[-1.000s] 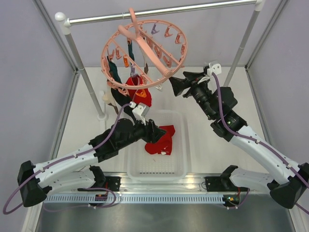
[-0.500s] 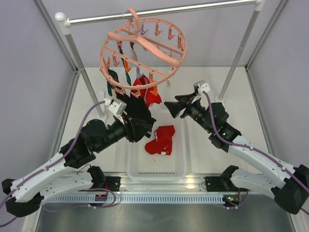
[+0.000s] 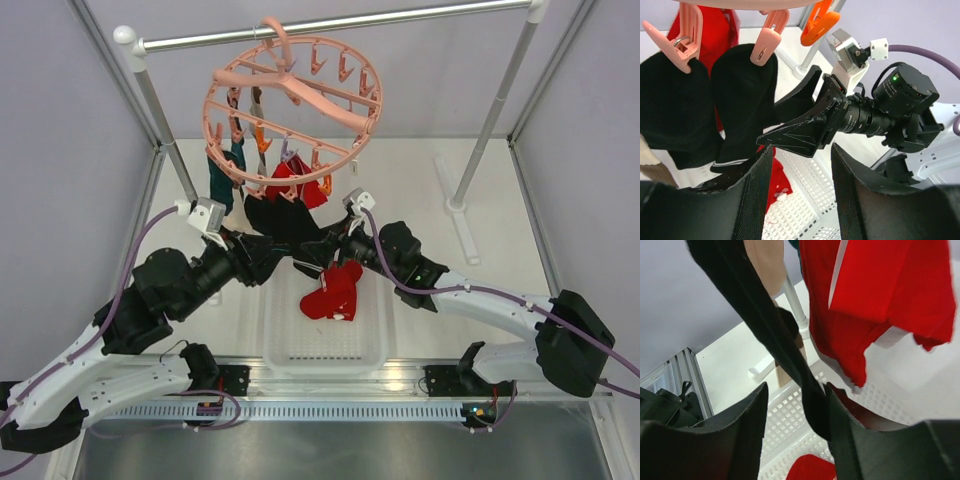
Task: Remove the socks clipped to the hanger
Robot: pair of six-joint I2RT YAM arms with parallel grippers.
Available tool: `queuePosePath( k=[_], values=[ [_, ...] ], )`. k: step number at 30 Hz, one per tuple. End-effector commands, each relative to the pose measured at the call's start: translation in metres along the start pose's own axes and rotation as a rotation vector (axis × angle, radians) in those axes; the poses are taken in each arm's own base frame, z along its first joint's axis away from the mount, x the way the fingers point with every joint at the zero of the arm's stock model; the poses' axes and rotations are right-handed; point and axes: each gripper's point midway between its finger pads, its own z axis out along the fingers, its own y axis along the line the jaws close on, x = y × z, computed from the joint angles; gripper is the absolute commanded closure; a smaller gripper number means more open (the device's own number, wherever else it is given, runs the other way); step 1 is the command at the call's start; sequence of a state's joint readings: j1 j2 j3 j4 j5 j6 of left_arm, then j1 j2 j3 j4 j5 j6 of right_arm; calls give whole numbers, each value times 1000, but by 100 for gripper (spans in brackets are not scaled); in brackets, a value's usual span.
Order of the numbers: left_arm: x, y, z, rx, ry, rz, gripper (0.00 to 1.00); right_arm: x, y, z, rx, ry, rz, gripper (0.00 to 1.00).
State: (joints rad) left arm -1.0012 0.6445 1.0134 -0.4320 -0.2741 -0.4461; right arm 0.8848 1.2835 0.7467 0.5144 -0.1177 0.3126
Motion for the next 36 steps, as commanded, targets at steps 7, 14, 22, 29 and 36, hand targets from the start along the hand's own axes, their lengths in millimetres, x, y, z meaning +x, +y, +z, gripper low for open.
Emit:
queuePosePath(
  k=[7, 14, 22, 29, 36],
  values=[
    [27, 16, 13, -80, 66, 12, 45, -31, 2, 7, 26, -89, -19, 85],
    [60, 23, 32, -95, 130, 21, 43, -58, 8, -20, 38, -124, -33, 99],
    [89, 20, 54, -55, 164, 26, 40, -88, 1, -56, 19, -152, 0, 99],
    [110, 12, 69, 2, 203, 30, 38, -107, -20, -81, -6, -161, 31, 99],
    [120, 7, 79, 26, 222, 24, 37, -116, -46, -87, 1, -156, 74, 99]
  ],
)
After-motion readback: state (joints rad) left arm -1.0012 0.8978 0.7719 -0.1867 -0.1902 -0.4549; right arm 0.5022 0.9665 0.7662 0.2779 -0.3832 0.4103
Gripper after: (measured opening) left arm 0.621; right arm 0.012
